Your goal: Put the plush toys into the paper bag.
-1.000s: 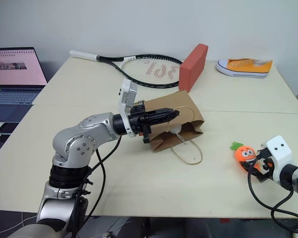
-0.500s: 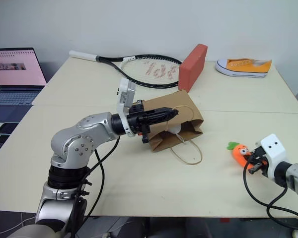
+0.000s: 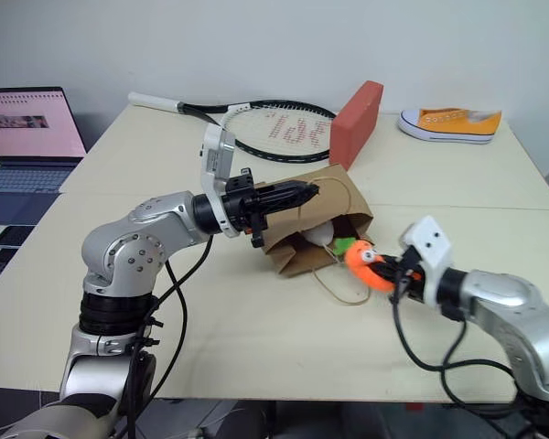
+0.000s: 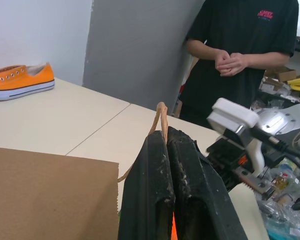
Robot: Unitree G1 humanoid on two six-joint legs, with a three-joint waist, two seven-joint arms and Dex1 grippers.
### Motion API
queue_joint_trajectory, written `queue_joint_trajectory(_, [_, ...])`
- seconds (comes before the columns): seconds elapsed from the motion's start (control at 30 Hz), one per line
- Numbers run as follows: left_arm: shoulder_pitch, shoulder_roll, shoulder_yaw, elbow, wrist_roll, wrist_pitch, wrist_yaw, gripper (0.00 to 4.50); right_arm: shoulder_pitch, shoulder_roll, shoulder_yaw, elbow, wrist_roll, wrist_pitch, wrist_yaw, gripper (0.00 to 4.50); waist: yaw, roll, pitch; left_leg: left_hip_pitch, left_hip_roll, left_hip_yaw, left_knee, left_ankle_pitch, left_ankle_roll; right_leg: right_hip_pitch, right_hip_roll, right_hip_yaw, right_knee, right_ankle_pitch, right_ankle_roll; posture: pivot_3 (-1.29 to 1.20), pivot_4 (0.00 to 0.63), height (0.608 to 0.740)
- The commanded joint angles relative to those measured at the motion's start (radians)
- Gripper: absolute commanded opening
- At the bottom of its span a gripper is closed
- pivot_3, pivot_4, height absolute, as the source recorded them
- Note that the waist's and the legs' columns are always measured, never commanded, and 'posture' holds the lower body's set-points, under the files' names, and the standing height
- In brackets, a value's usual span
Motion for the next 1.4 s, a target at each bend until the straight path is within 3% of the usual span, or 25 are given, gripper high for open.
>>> queue_joint_trajectory(0.03, [-0.024,0.002,0.011,-0.034,-0.024,-0.005,-0.015,0.00,-0.073,0.057,0.069,0.036,-0.054,-0.019,-0.076,0.02,0.000,0.000,0.000,0.000,0.000,0.000,0.000,0.000,0.000,0.000,0.000,0.000,0.000,0.000,0.000,0.00,0.150,0.740])
queue_joint_trajectory(0.33, [-0.018,0.008,0.011,-0.052,-0.033,0.004,-0.017,0.00,-0.197,0.221,0.203,0.210,-0.246,-0.145,-0.226,0.02,-0.001,0.000,0.000,0.000,0.000,0.000,-0.002,0.000,0.000,-0.002,0.000,0.000,0.001,0.003,0.005,0.00,0.150,0.740])
queue_joint_trajectory(0.67, [-0.010,0.008,0.011,-0.063,-0.041,0.011,-0.018,0.00,-0.214,0.374,0.246,0.342,-0.423,-0.354,-0.357,0.02,-0.002,0.000,0.000,0.000,0.000,0.000,-0.004,0.000,0.000,-0.003,0.000,0.000,0.001,0.003,0.005,0.00,0.150,0.740])
queue_joint_trajectory(0.7, [-0.011,0.008,0.011,-0.062,-0.041,0.012,-0.018,0.00,-0.217,0.393,0.240,0.358,-0.435,-0.377,-0.374,0.61,-0.002,0.000,0.000,0.000,0.000,0.000,-0.004,0.000,0.000,-0.003,0.000,0.000,0.001,0.003,0.005,0.00,0.150,0.740])
queue_joint_trajectory(1.07, [-0.015,0.004,0.015,-0.052,-0.038,0.014,-0.014,0.00,-0.191,0.420,0.273,0.424,-0.525,-0.462,-0.355,4.46,-0.002,0.000,0.000,0.000,0.000,0.000,-0.005,0.000,0.000,-0.003,0.000,0.000,0.001,0.003,0.005,0.00,0.150,0.740])
queue_joint_trajectory(1.4, [-0.014,0.000,0.012,-0.042,-0.022,0.002,-0.009,0.00,-0.170,0.355,0.272,0.309,-0.505,-0.418,-0.221,4.46,-0.002,0.000,0.000,0.000,0.000,0.000,-0.005,0.000,0.000,-0.003,0.000,0.000,0.001,0.003,0.004,0.00,0.150,0.740])
